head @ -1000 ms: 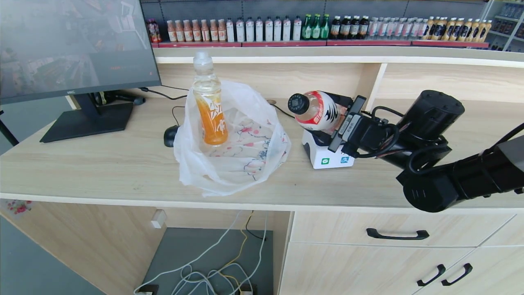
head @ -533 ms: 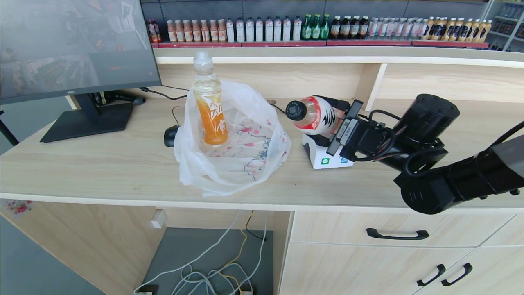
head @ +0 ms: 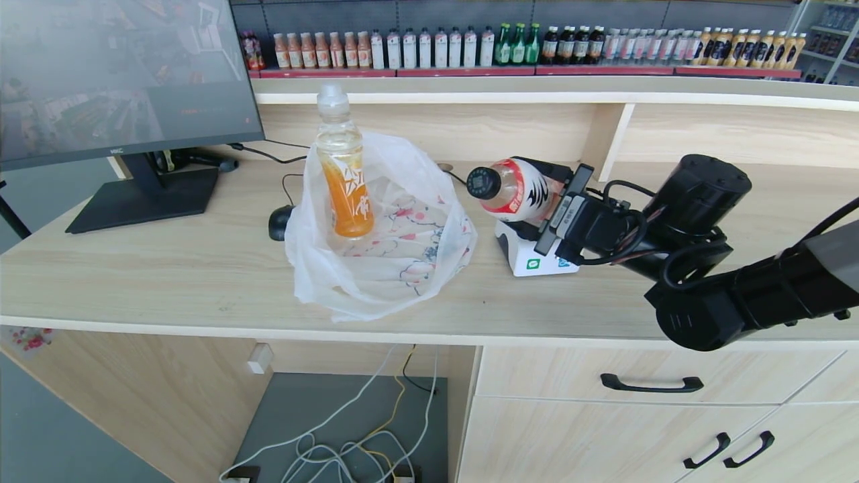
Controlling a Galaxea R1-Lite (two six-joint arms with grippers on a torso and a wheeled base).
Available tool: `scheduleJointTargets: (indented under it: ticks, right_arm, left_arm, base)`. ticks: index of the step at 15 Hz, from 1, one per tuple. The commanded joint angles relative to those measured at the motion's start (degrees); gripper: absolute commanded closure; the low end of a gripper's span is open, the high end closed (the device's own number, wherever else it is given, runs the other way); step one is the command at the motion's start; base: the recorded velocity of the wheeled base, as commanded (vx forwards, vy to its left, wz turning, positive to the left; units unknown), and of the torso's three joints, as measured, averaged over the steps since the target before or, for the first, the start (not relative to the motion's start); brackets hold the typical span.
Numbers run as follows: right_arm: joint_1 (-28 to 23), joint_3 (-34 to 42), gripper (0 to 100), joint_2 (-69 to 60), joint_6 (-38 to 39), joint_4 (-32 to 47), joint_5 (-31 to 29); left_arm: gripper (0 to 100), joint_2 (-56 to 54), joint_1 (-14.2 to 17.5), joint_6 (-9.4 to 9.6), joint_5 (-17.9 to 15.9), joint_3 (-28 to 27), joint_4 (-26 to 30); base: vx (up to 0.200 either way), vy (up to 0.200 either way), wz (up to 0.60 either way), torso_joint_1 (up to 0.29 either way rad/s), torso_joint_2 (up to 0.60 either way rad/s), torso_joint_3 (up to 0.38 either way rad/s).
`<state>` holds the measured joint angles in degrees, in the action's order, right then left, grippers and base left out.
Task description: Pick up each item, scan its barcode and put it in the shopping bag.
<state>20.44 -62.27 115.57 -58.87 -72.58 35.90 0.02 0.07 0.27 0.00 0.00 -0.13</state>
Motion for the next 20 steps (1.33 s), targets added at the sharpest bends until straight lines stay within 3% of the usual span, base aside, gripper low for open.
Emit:
scheduleJointTargets:
  ticks: [1,10,13,20]
  right_arm:
    - [0.1,0.0,100,-0.2,0.0,0.0,0.0]
    - [0.8,-0.3,100,-1.9,0.3,0.5,-0.6]
    - [0.7,-0.1,100,-8.1,0.9,5.5,-1.4]
    - [0.6,0.1,100,-14.9,17.5,5.2,-11.0]
  left_arm:
    - [0,0.0,0.0,0.00,0.0,0.0,0.0]
    - [0,0.0,0.0,0.00,0.0,0.0,0.0]
    - [0,0.0,0.0,0.00,0.0,0.0,0.0]
    - [0,0.0,0.0,0.00,0.0,0.0,0.0]
  base:
    - [0.000,0.000,0.00,0.000,0.00,0.000]
    - [0.000,0.000,0.00,0.000,0.00,0.000]
    - [0.000,0.000,0.00,0.000,0.00,0.000]
    - [0.000,0.000,0.00,0.000,0.00,0.000]
